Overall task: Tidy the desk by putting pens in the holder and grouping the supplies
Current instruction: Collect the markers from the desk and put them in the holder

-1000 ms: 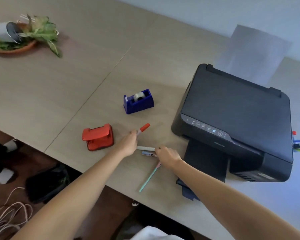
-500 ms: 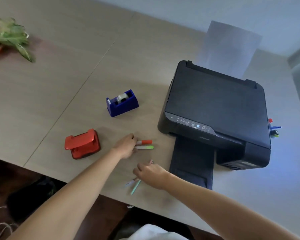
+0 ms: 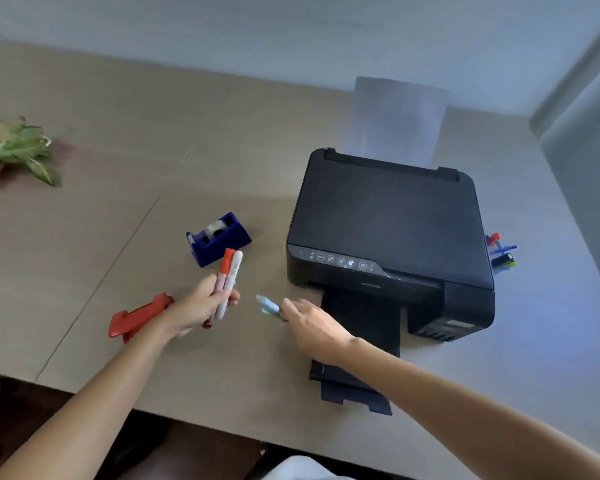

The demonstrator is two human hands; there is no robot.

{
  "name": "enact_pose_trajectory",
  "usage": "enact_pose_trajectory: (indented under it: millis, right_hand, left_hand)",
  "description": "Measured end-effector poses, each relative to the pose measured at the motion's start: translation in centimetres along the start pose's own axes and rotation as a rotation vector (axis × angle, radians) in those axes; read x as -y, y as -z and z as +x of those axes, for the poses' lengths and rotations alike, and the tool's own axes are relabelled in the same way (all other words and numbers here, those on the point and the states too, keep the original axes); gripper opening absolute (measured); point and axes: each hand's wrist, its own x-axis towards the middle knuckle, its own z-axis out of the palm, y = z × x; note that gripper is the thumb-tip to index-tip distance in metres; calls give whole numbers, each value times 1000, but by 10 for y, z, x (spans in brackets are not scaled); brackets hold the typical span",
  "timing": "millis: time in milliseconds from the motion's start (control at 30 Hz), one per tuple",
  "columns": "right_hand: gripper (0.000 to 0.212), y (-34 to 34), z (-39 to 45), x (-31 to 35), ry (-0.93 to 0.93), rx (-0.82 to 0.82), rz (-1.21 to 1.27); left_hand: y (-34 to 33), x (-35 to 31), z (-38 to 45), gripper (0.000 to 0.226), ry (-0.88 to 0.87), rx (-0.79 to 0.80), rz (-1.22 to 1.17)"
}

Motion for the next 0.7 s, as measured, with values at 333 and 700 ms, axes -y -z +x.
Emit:
enact_pose_trajectory:
  millis: [333, 700]
  right_hand:
    - [22, 184, -120, -90, -296, -872, 463]
    - [24, 229, -200, -281, -744, -1111, 547]
  left_hand:
    - [-118, -189, 10, 15, -181, 153, -388]
    - [-330, -312, 80, 21, -172, 247, -402]
